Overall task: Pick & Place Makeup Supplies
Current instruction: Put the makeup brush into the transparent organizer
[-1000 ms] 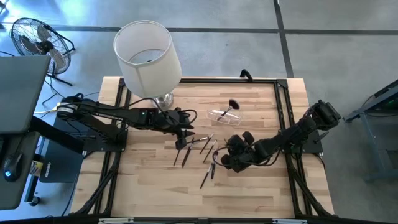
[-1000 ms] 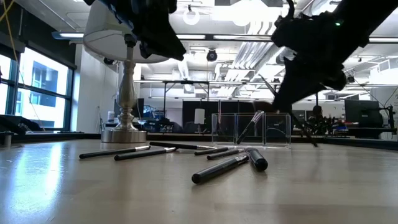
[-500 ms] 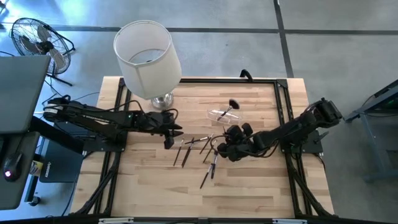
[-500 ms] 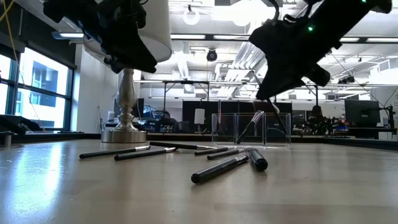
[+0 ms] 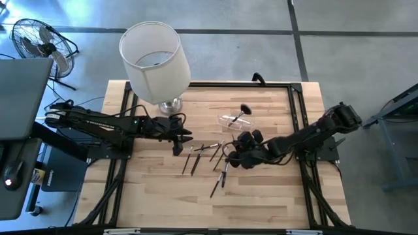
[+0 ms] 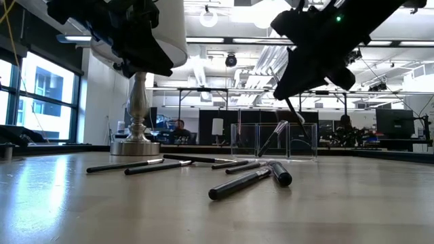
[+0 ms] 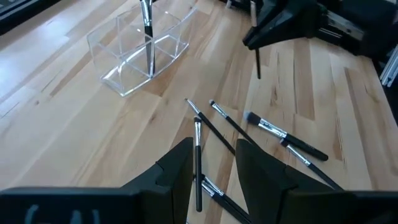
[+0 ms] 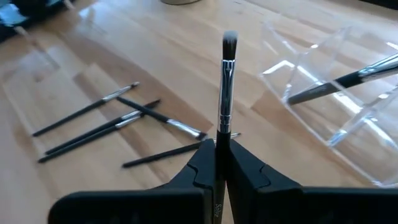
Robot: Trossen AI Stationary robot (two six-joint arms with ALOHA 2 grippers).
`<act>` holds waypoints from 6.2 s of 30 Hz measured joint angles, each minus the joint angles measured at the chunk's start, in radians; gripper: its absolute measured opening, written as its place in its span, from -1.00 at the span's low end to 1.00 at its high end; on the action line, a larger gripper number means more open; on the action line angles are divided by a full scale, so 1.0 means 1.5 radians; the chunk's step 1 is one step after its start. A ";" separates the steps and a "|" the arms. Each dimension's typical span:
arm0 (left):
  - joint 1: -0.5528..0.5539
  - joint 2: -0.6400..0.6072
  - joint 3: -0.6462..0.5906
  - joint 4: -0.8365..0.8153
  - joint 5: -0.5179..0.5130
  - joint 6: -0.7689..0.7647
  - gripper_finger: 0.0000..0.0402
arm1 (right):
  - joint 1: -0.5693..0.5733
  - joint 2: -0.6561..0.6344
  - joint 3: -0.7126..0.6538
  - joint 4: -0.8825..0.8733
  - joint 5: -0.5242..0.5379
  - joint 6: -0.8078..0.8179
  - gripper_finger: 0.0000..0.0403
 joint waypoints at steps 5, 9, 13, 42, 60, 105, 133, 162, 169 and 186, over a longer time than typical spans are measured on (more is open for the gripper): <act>0.000 0.000 0.000 0.000 0.003 -0.005 -0.40 | 0.032 0.000 0.000 0.008 0.001 0.020 -0.95; 0.000 0.000 0.000 0.001 0.004 -0.017 -0.40 | 0.058 0.000 0.000 0.000 0.012 0.039 -0.95; 0.000 0.000 0.000 0.001 0.004 -0.021 -0.40 | 0.075 0.000 0.000 -0.012 0.035 0.055 -0.94; 0.000 0.001 0.000 0.005 0.016 -0.056 -0.40 | -0.057 -0.386 -0.453 0.629 0.059 -0.286 -0.94; 0.000 0.001 0.000 0.005 0.012 -0.060 -0.40 | -0.342 -0.362 -0.494 0.681 -0.143 -0.438 -0.94; 0.000 0.001 0.000 0.004 -0.005 -0.057 -0.40 | -0.375 -0.277 -0.492 0.712 -0.213 -0.398 -0.73; 0.000 0.001 0.000 0.004 0.017 -0.060 -0.40 | -0.370 -0.278 -0.171 0.141 -0.253 -0.471 -0.16; -0.101 0.156 0.119 -0.150 -0.038 -0.074 -0.40 | 0.000 -0.245 -0.021 -0.237 -0.250 -0.011 -0.97; -0.100 0.276 0.240 -0.285 -0.011 -0.078 -0.40 | 0.039 -0.221 -0.021 -0.244 -0.249 0.019 -0.96; 0.006 0.567 0.636 -0.619 0.110 -0.003 -0.40 | 0.084 -0.220 -0.022 -0.248 -0.209 0.016 -0.98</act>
